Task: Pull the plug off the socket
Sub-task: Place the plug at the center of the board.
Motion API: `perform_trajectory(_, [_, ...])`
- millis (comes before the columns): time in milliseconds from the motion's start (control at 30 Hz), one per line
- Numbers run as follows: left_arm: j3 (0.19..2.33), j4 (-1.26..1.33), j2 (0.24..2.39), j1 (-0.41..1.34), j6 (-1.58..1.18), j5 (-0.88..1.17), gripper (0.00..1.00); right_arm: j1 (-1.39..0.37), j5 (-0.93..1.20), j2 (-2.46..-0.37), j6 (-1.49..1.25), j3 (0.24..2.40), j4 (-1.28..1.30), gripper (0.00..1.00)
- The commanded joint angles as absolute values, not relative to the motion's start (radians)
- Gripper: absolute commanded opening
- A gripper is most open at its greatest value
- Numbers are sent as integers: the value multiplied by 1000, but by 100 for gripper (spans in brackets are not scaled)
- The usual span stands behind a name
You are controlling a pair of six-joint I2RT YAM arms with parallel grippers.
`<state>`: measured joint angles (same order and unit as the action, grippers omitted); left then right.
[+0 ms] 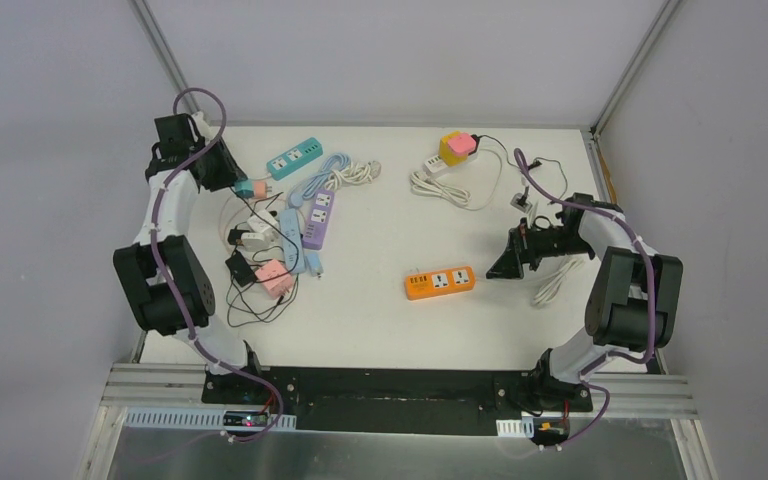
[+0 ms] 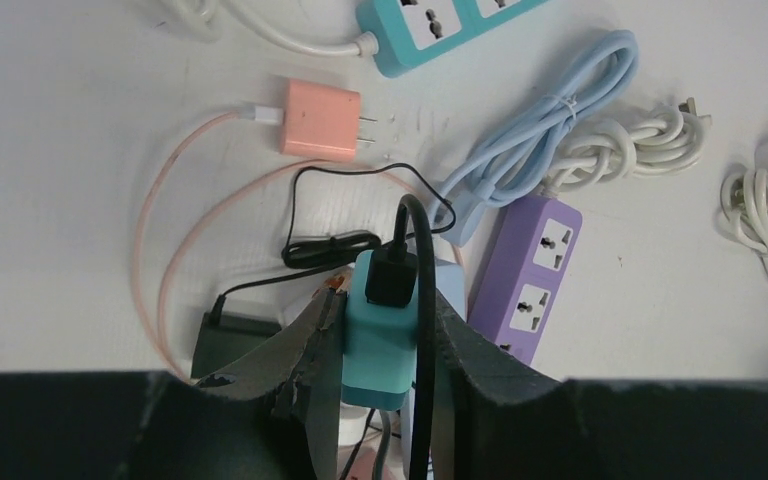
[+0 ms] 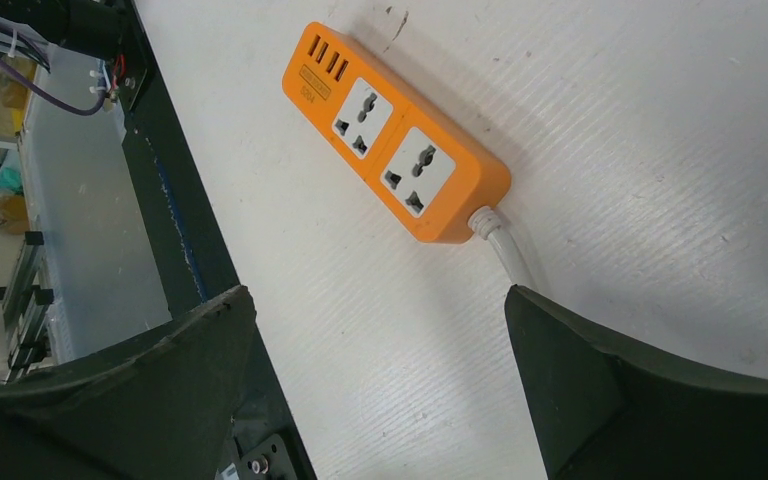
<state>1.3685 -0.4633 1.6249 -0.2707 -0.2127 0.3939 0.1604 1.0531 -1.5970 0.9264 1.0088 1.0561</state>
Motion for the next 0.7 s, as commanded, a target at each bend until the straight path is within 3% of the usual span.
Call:
perform_trajectory(0, [1453, -428, 1705, -286, -190, 511, 0, 165, 1078, -1615, 996, 1019, 1106, 100])
perform_trajectory(533, [1550, -437, 1948, -301, -315, 537, 0, 164, 1090, -1648, 1058, 1029, 1159, 100])
perform_trajectory(667, [1555, -431, 1985, -301, -350, 544, 11, 165, 1088, -1646, 1062, 1027, 1162, 100])
